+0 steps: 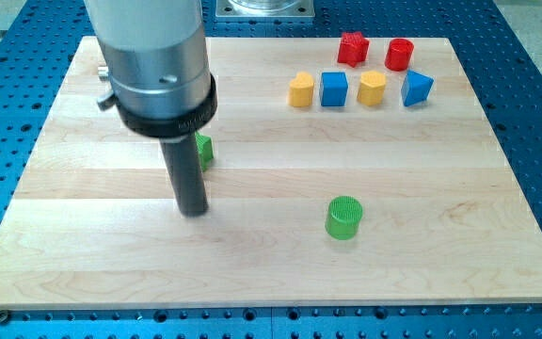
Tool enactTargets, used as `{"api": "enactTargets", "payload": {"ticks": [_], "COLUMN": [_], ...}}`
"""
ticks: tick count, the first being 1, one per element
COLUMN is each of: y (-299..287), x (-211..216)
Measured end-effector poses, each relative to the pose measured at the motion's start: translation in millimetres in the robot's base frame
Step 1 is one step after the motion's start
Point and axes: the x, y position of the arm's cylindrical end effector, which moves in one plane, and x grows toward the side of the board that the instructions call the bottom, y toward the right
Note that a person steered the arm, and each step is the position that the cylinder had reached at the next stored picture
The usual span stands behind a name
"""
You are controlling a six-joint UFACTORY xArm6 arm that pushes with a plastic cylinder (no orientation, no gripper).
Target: Move the green star to the left of the red star
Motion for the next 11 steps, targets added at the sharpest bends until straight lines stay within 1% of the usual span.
{"api": "enactTargets", "payload": {"ticks": [1,2,3,4,5,6,7,8,9,10,11], "y": [-41,-30,-32,-29,-14,-7,-21,18,20,24,29], "x": [-91,-80,-55,-129,-162,-174,-126,-136,-182,-200,-228]}}
